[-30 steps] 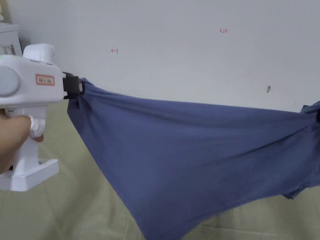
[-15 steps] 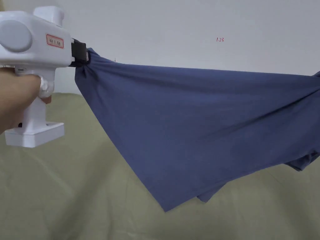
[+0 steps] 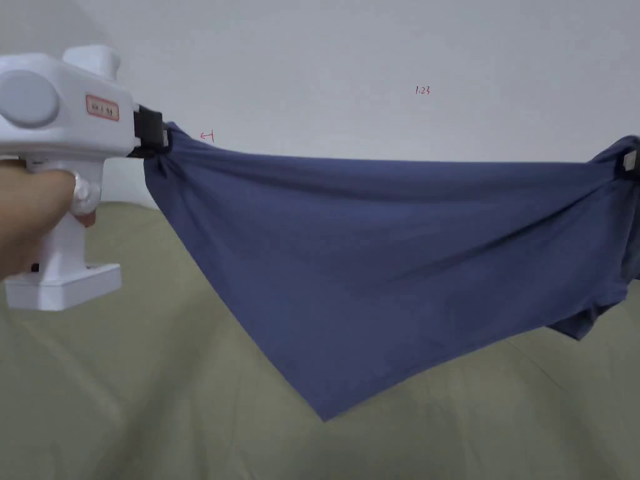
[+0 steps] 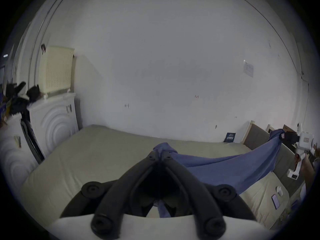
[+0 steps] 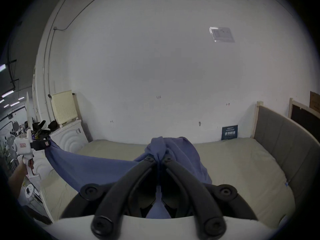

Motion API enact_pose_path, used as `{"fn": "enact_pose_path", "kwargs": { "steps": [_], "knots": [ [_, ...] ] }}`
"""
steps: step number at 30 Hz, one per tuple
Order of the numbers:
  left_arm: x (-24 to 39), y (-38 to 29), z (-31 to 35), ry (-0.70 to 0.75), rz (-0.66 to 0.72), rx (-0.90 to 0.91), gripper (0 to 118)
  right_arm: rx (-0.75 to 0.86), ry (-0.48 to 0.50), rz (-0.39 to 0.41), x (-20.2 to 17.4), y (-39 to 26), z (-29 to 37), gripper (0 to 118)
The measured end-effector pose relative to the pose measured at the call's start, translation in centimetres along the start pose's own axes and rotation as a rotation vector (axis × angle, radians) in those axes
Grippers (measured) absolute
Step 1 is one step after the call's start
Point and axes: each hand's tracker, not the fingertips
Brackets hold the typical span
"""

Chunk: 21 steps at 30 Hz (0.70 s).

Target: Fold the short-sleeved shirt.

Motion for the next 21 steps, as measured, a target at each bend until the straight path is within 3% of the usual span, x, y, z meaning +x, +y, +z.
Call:
{"fn": "enact_pose_path", "kwargs": {
  "steps": [10, 21],
  "knots": [
    [-2.1, -11.6, 2.1, -0.046, 0.053, -0.161, 2, -0.152, 0.024, -0.054, 2.7, -11.6, 1.1, 3],
    [-3.0, -26.5, 12.7, -0.072, 0.214, -0.270, 2, -0.281, 0.035, -0.102, 2.5, -23.4, 11.0, 3]
  ]
}}
